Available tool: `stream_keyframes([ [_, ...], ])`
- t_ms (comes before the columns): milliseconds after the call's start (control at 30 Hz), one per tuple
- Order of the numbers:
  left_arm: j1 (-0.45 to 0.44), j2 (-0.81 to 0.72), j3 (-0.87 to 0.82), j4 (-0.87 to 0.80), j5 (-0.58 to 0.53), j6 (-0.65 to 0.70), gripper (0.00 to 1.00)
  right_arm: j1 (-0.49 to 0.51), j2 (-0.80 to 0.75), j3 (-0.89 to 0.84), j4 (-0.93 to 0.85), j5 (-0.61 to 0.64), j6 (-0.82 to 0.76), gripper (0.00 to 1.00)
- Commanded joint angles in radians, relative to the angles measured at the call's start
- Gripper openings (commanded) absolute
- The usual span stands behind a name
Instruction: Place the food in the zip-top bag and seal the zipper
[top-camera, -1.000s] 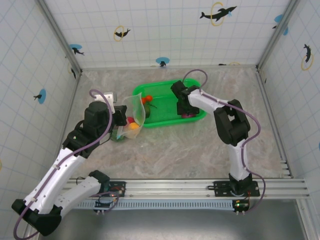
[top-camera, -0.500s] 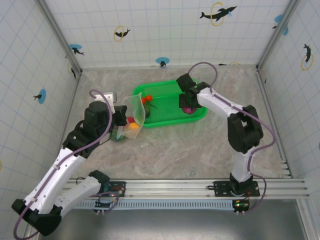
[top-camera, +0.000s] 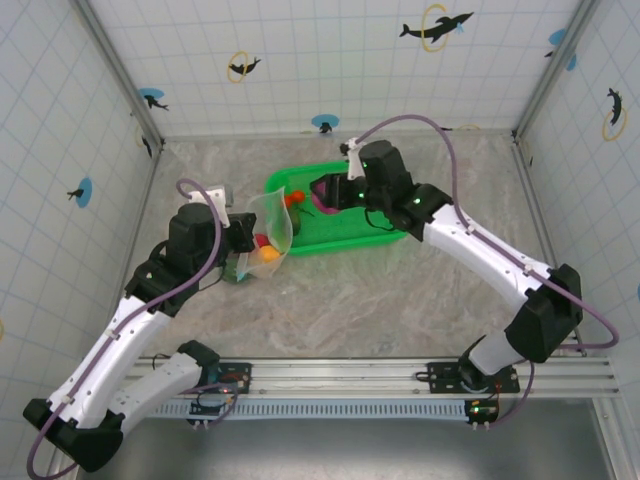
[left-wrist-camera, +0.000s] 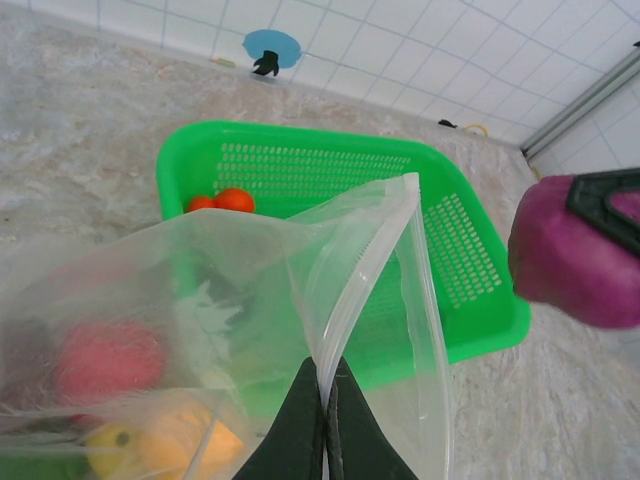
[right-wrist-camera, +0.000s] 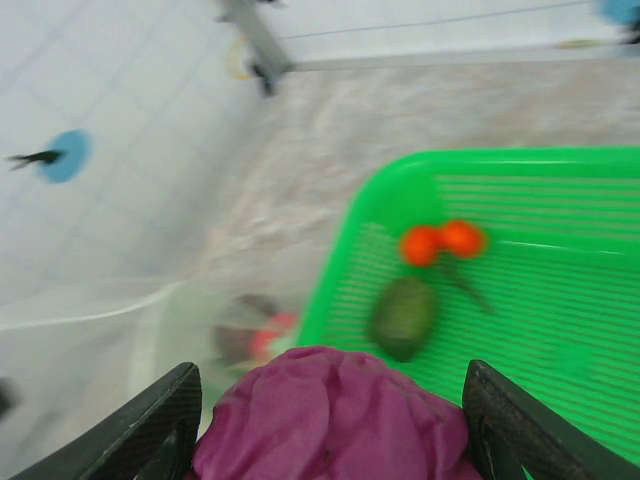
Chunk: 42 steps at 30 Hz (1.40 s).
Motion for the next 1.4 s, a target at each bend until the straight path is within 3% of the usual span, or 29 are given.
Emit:
stream_keyframes([
  [0, -0.003, -0.019, 0.015, -0.015, 0.027, -0.048, 0.00, 0.051, -0.041, -0.025, 0.176, -0.085, 0.082, 0.59],
  [133, -0.004, -0.028, 0.051, -0.016, 0.025, -0.080, 0.00, 0.102, -0.051, -0.083, 0.331, -0.094, 0.201, 0.58],
  [333, -0.004, -0.022, 0.080, -0.021, -0.003, -0.130, 0.00, 0.157, -0.044, -0.145, 0.480, -0.008, 0.342, 0.57],
  [767, -0.004, -0.003, 0.136, -0.039, -0.012, -0.182, 0.00, 0.325, 0.054, -0.083, 0.314, 0.343, 0.234, 0.63],
  [900, -0.004, -0.004, 0.135, -0.032, -0.004, -0.182, 0.00, 0.337, 0.104, -0.027, 0.220, 0.426, 0.199, 0.68],
  [1033, -0.003, -0.008, 0.129, -0.021, 0.009, -0.175, 0.00, 0.335, 0.120, -0.019, 0.217, 0.428, 0.180, 0.79],
  [1200, -0.004, -0.013, 0.121, -0.023, -0.004, -0.167, 0.00, 0.334, 0.121, 0.007, 0.215, 0.408, 0.151, 0.97],
  [1367, -0.004, -0.016, 0.110, -0.027, -0.023, -0.158, 0.00, 0.332, 0.115, 0.026, 0.213, 0.370, 0.115, 0.99],
])
